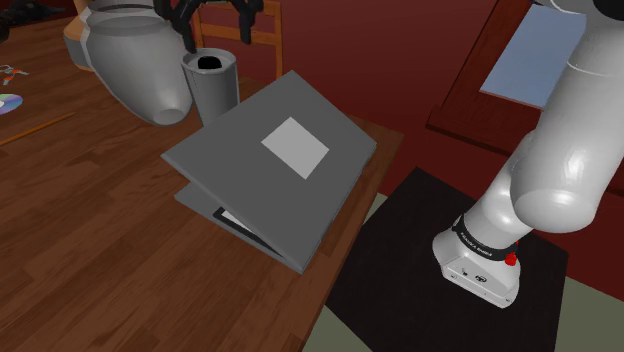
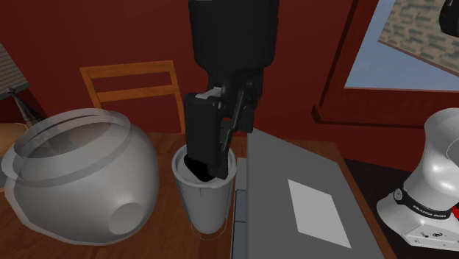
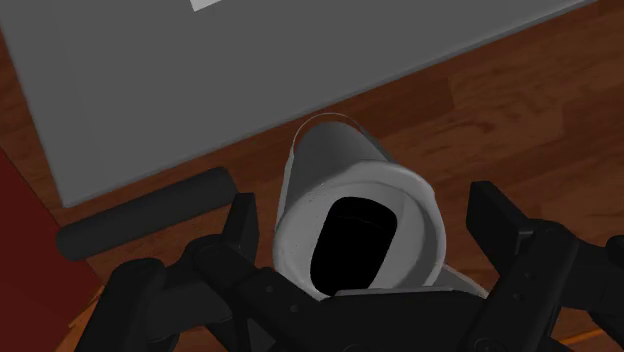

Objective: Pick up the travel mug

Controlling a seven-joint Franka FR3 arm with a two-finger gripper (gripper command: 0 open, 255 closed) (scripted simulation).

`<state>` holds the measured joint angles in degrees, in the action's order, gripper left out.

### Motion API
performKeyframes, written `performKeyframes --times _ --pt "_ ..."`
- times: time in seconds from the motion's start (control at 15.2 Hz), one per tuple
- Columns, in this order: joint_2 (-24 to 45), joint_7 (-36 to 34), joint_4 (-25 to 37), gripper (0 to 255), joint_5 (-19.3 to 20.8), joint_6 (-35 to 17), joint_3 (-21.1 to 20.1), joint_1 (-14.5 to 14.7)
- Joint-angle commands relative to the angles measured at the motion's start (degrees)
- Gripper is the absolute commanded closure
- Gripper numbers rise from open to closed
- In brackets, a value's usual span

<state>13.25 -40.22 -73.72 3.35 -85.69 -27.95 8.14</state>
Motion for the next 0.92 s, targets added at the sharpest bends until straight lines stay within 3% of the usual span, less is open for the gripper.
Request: performKeyframes --times 0.0,0.46,0.53,0.86 --pt "1.42 -1.11 0.50 0 0.42 -0.69 -0.17 0.71" --pt "-0.24 -0.58 -6.06 0 -0.38 -5.73 -0.01 -0.15" --pt "-0.16 -0.68 -5.97 255 -0.34 -5.71 -0.04 -0.07" --pt "-0.25 -0.62 -6.05 255 -0.38 -5.71 -0.03 -0.12"
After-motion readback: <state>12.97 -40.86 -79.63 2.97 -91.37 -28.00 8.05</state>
